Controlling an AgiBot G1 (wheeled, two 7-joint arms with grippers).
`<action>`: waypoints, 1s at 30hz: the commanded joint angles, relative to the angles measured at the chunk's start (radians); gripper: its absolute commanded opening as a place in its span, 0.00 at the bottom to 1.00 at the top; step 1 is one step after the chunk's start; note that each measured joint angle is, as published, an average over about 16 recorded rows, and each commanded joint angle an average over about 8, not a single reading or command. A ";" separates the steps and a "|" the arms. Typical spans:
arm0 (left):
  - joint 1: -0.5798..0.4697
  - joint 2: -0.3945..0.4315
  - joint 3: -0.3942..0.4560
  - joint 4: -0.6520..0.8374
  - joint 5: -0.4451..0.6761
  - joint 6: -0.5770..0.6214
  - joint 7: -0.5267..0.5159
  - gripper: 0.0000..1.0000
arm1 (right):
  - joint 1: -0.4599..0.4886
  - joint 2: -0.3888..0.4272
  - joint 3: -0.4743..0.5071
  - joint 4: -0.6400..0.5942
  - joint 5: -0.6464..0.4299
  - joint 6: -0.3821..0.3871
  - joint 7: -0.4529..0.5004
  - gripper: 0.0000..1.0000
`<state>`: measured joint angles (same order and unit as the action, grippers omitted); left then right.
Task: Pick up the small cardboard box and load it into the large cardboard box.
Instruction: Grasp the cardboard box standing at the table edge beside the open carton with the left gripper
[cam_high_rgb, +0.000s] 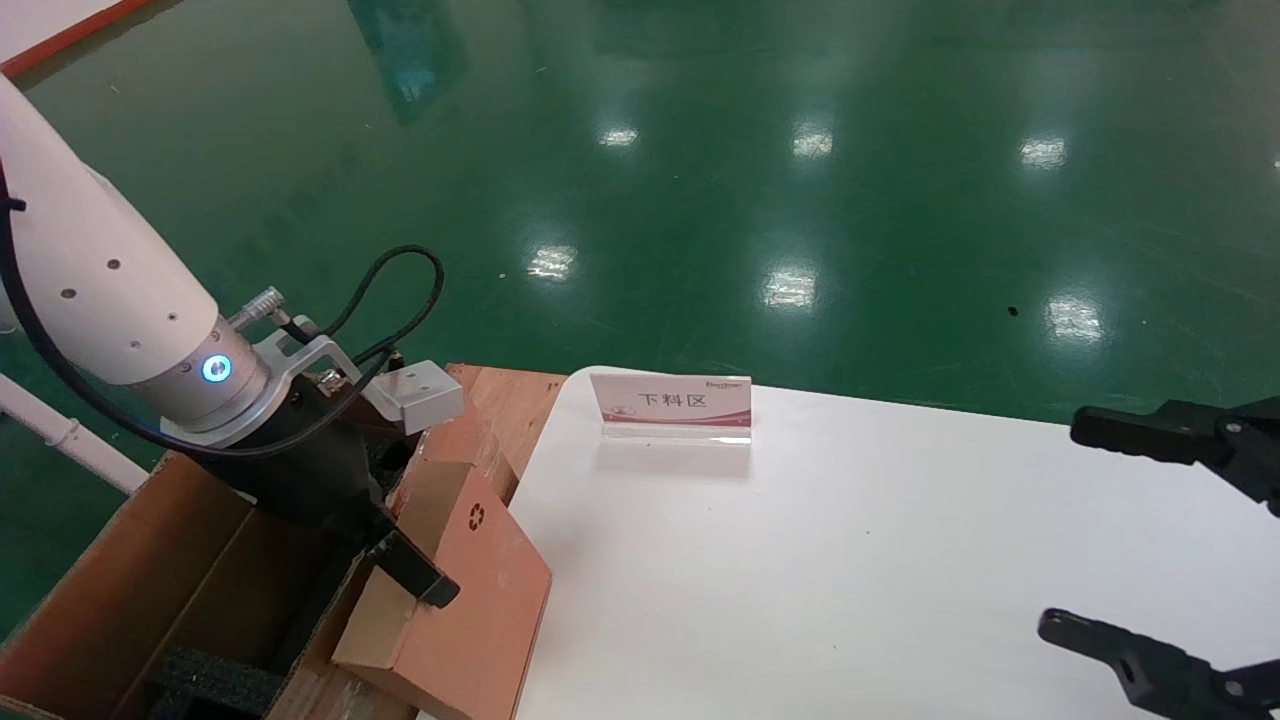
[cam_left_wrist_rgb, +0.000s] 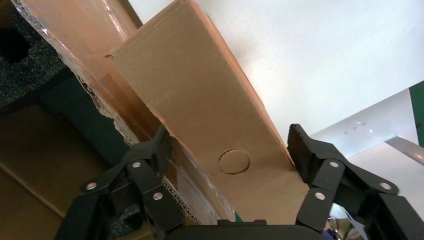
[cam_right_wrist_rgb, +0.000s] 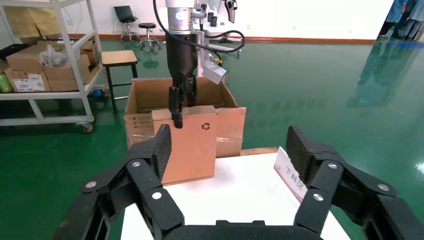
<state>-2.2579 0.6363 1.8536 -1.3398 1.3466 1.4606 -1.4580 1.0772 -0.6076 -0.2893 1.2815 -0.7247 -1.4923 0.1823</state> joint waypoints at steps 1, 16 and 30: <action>0.000 0.000 0.000 0.000 -0.001 0.000 0.000 0.00 | 0.000 0.000 0.000 0.000 0.000 0.000 0.000 0.00; -0.001 0.000 -0.001 0.002 -0.002 0.001 0.002 0.00 | 0.000 0.000 0.000 0.000 0.000 0.000 0.000 0.00; -0.194 -0.047 -0.099 0.020 -0.004 0.011 0.052 0.00 | 0.001 0.000 -0.001 -0.001 0.000 0.000 -0.001 0.00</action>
<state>-2.4532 0.5929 1.7587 -1.3100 1.3521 1.4805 -1.4028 1.0778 -0.6075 -0.2901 1.2807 -0.7244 -1.4924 0.1817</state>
